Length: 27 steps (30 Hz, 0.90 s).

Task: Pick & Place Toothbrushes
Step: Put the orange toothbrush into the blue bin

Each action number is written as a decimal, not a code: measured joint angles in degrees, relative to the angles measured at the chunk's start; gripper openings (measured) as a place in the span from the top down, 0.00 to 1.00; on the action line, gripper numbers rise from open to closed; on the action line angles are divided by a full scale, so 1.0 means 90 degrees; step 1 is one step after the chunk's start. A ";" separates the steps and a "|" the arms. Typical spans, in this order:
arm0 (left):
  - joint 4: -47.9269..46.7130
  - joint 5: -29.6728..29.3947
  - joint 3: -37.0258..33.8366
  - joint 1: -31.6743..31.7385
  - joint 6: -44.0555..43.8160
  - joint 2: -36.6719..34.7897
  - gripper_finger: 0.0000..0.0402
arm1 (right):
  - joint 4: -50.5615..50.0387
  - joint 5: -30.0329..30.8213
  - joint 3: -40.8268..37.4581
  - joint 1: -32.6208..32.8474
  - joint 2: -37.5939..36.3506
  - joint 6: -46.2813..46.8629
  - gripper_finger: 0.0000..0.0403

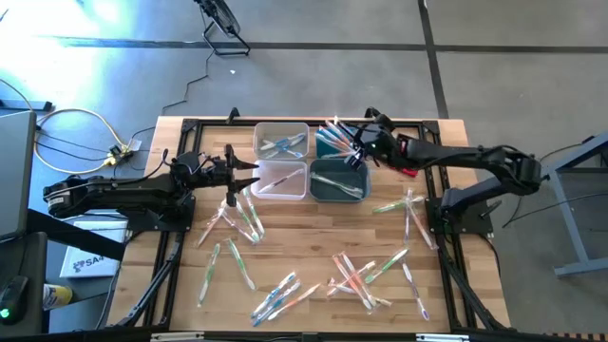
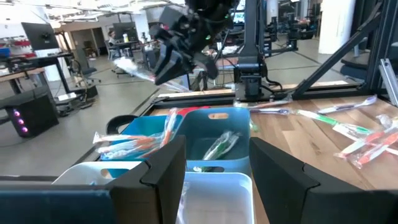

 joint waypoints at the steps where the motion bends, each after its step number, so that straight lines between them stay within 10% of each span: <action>1: 0.0000 -0.0001 0.0000 0.0000 0.0009 0.0000 0.57 | 0.0002 -0.0021 0.0076 -0.0053 0.0069 -0.0107 0.92; 27: -0.0022 -0.0019 0.0000 0.0000 0.0009 0.0000 0.57 | -0.1174 -0.2355 0.1549 -0.1168 0.1583 -0.2306 0.92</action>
